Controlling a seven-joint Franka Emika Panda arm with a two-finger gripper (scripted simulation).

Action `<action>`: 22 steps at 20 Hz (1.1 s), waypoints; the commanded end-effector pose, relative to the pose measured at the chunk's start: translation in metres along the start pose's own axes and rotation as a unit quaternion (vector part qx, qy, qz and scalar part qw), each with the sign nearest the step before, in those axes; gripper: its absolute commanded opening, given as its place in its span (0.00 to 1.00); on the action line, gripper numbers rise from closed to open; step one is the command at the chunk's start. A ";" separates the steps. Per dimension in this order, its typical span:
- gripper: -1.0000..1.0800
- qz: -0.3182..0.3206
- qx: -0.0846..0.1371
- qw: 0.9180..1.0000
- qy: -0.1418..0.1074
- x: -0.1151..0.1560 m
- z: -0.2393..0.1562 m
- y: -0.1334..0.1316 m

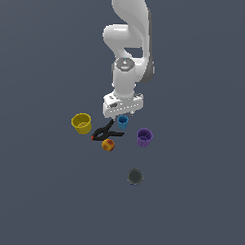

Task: Pick up a designated object from a clutter of objects.

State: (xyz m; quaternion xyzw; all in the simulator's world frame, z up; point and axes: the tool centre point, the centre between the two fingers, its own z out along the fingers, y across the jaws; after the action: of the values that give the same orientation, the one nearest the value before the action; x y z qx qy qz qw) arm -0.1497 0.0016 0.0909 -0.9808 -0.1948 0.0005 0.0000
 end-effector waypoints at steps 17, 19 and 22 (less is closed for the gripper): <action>0.96 -0.001 0.000 1.000 0.001 -0.001 0.045 -0.001; 0.96 -0.001 0.000 1.000 0.001 -0.001 0.049 -0.001; 0.96 -0.001 0.000 1.000 0.001 -0.001 0.051 0.000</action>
State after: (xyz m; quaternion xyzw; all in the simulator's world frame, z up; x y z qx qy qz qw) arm -0.1514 0.0017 0.0414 -0.9807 -0.1957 0.0004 0.0002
